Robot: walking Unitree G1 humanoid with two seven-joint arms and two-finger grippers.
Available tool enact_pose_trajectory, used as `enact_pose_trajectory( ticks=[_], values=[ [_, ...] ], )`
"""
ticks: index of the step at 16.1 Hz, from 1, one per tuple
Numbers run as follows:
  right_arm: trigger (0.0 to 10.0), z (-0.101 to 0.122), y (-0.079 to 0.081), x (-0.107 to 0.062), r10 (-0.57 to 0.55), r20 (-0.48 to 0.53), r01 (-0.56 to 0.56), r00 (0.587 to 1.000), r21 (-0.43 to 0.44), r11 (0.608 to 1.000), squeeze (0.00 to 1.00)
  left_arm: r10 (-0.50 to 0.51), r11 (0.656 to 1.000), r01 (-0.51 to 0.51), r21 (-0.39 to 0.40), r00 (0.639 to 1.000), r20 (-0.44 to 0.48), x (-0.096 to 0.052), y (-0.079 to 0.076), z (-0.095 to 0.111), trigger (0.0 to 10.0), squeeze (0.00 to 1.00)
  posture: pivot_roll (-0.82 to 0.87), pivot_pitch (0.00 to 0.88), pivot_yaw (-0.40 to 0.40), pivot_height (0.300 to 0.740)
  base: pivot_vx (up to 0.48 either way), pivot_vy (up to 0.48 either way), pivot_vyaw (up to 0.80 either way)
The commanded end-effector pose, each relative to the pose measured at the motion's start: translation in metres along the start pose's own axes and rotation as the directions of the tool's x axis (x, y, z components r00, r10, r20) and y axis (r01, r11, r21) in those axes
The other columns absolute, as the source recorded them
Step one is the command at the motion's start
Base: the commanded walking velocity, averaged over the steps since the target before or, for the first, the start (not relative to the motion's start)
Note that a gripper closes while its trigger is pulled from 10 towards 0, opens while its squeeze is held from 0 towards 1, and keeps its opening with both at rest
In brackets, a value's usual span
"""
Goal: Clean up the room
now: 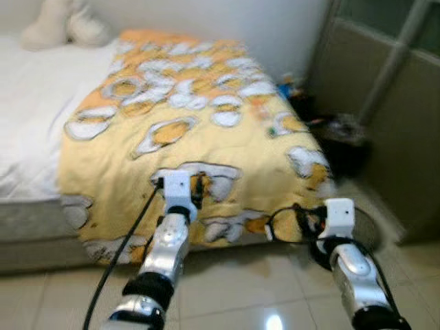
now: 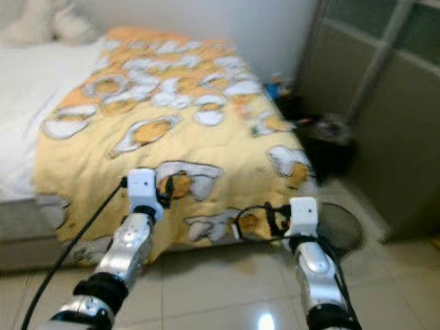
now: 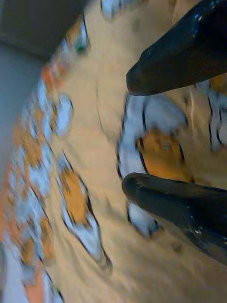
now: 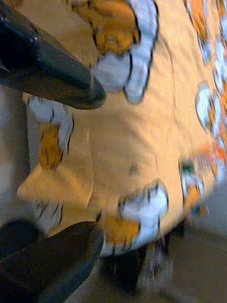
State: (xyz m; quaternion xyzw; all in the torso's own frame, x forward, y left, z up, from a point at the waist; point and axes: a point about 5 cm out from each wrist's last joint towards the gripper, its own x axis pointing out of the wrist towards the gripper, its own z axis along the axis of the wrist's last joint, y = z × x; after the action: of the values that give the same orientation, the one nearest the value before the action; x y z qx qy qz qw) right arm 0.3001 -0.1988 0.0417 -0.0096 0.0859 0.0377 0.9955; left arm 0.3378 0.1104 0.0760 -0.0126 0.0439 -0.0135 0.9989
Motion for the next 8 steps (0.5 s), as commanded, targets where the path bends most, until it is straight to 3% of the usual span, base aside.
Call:
enact_pose_trajectory(
  ticks=[1,6,7,8],
  values=[
    [10.0,0.006,-0.005,0.001,-0.009,0.021,0.009,1.000,-0.013,1.000,0.00,-0.008,1.000,0.008,0.005,1.000,0.000,0.003,-0.002,0.003,10.0,0.00,0.11,0.000,-0.048,0.740,0.480,0.000,0.47],
    [10.0,0.014,-0.010,0.002,-0.024,0.062,0.024,0.998,0.000,1.000,0.00,0.006,1.000,-0.006,0.007,1.000,-0.006,0.004,0.001,0.002,10.0,0.00,0.13,0.000,-0.059,0.740,0.480,0.000,0.43],
    [10.0,0.018,-0.018,0.000,-0.118,0.103,0.109,0.988,0.086,0.990,0.00,0.013,0.999,-0.015,0.038,0.999,0.038,0.004,0.009,0.008,10.0,0.00,0.14,0.000,-0.049,0.740,0.480,0.000,0.44],
    [10.0,0.016,-0.019,-0.004,-0.154,0.108,0.141,0.982,0.118,0.983,0.00,-0.006,0.996,-0.001,0.085,0.996,0.084,0.001,0.014,0.013,10.0,0.00,0.15,0.000,-0.039,0.740,0.480,0.000,0.44]
  ],
)
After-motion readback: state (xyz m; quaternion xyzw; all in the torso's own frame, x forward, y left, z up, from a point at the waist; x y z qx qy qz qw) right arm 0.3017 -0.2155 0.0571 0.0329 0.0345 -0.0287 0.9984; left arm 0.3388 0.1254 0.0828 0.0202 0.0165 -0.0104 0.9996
